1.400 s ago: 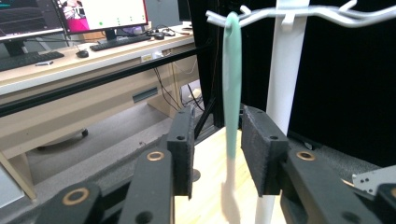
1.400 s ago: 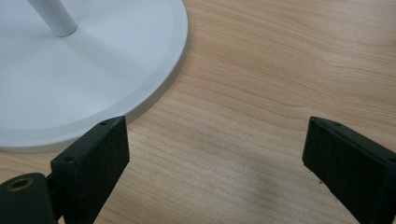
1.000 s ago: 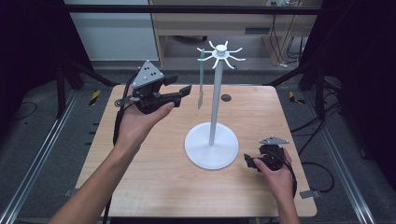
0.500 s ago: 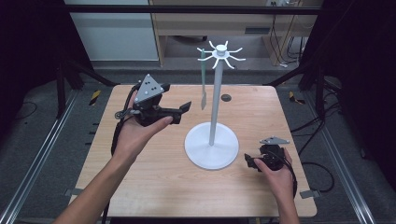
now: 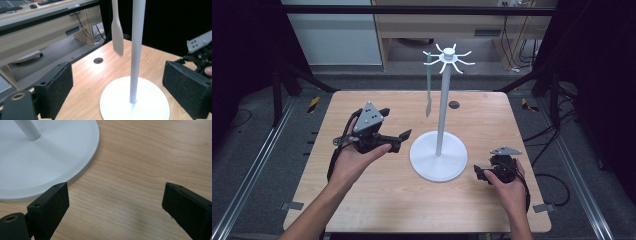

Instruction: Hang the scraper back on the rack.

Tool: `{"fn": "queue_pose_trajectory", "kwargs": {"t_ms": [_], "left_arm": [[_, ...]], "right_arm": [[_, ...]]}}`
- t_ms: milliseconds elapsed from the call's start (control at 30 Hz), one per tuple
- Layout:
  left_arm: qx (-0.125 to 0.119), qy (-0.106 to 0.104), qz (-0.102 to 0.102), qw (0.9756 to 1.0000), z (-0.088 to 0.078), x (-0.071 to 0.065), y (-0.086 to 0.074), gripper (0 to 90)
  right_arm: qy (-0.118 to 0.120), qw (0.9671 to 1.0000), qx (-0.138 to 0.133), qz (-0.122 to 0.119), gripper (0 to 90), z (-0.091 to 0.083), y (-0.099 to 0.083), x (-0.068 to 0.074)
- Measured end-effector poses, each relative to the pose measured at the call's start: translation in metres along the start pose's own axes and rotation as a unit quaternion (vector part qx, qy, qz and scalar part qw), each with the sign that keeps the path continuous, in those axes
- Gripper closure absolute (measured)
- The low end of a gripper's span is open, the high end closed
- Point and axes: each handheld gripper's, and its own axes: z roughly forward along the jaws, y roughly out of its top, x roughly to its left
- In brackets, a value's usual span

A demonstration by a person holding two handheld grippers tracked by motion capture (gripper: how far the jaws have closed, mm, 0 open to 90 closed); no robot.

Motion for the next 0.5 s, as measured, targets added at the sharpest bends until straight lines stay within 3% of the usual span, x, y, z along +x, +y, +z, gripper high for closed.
{"fn": "queue_pose_trajectory", "kwargs": {"t_ms": [500], "left_arm": [[0.033, 0.004, 0.014, 0.9994, -0.004, -0.001, -0.053, 4.0]], "right_arm": [[-0.005, 1.0000, 0.001, -0.001, 7.3, 0.000, -0.001, -0.001]]}}
